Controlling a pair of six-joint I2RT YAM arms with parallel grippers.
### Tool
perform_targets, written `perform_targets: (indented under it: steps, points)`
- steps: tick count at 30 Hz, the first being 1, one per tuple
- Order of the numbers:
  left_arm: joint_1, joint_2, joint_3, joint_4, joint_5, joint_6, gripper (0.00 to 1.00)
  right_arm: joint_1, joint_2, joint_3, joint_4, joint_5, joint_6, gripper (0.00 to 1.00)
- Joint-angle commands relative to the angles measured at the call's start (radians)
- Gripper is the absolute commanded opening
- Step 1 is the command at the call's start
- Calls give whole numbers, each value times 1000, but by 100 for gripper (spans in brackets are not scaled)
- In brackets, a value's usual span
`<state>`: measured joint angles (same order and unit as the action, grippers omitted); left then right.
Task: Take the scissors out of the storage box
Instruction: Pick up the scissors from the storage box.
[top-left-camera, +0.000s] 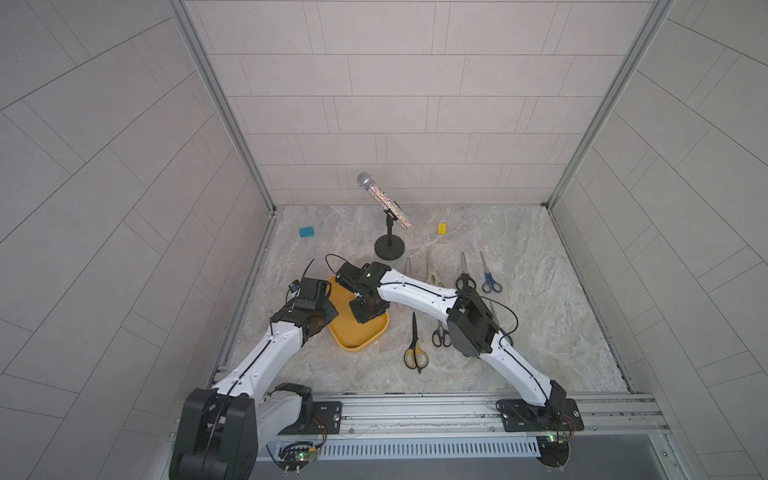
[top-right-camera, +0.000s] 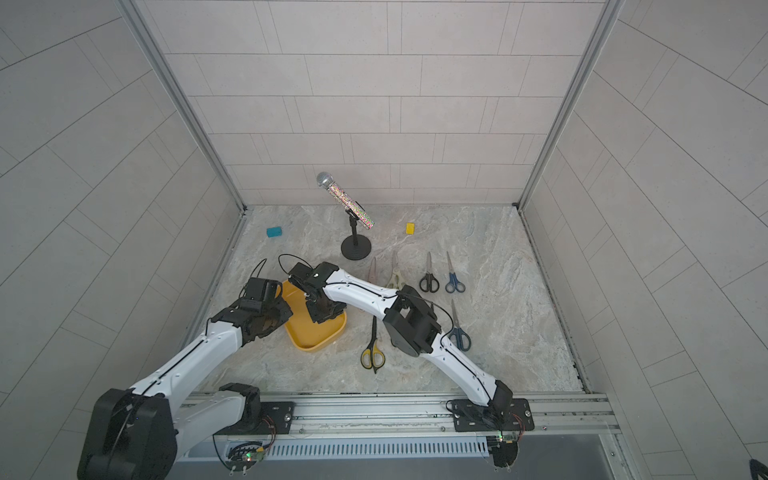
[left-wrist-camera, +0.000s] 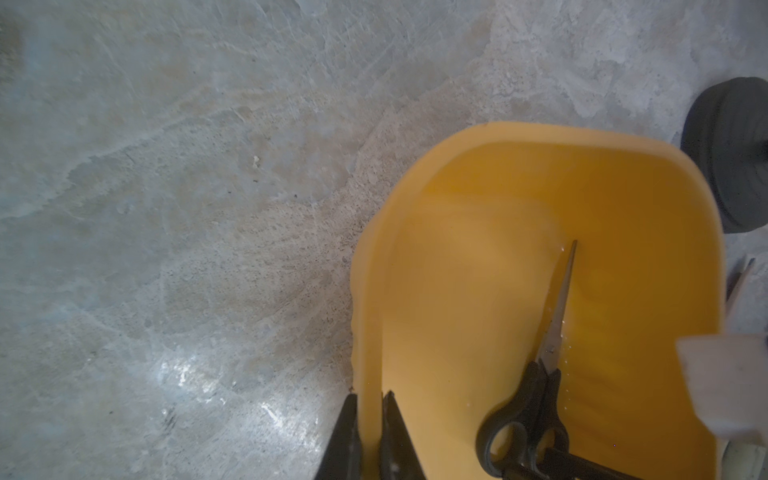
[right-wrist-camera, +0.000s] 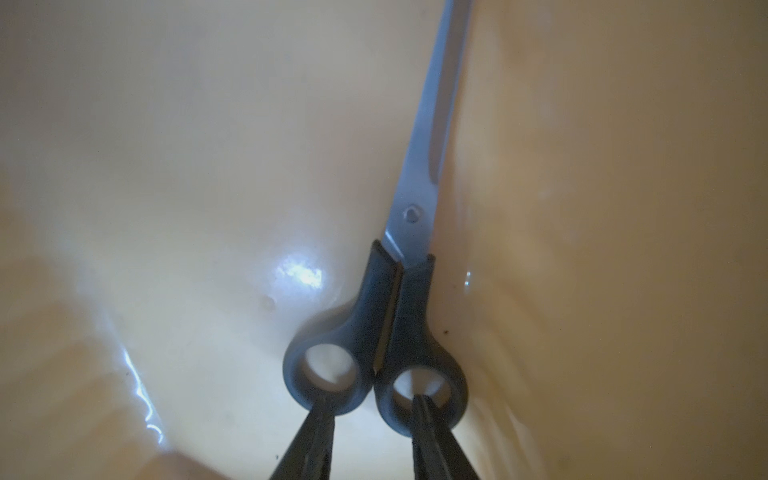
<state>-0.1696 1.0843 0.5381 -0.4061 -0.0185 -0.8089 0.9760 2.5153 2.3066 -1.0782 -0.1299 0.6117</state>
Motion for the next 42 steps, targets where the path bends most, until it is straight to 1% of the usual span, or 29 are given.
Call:
perform_targets:
  steps: [1, 4, 8, 10, 14, 18, 26, 32, 36, 39, 42]
  points:
    - [1, -18, -4, 10, 42, -29, 0, -5, 82, 9, -64, 83, 29, 35]
    - [0, -20, -9, 15, 57, -38, 0, -8, 105, 35, -88, 103, 33, 35]
    - [-3, -22, -12, 12, 55, -39, 0, -6, 91, 67, -104, 113, 21, 35]
    - [-4, -24, -12, 9, 57, -40, 0, 0, 53, 55, -75, 136, 16, 35]
    - [-4, -24, -12, 9, 56, -39, 0, 0, 11, 48, -30, 124, 25, 35]
    - [-4, -22, -17, 11, 56, -41, 0, 1, 9, 53, -29, 109, 28, 34]
    - [-4, -19, -24, 17, 53, -46, 0, 15, -22, 52, -25, 123, 25, 32]
    - [-3, -17, -26, 18, 52, -47, 0, 16, -12, 54, -15, 119, 26, 32]
    - [-2, -16, -29, 20, 53, -48, 0, 17, -34, 74, -53, 140, 12, 32]
    - [-4, -16, -30, 21, 52, -49, 0, 16, -71, 46, -38, 150, 11, 32]
    - [-4, -18, -30, 20, 53, -49, 0, 16, -62, 37, -20, 138, 20, 32]
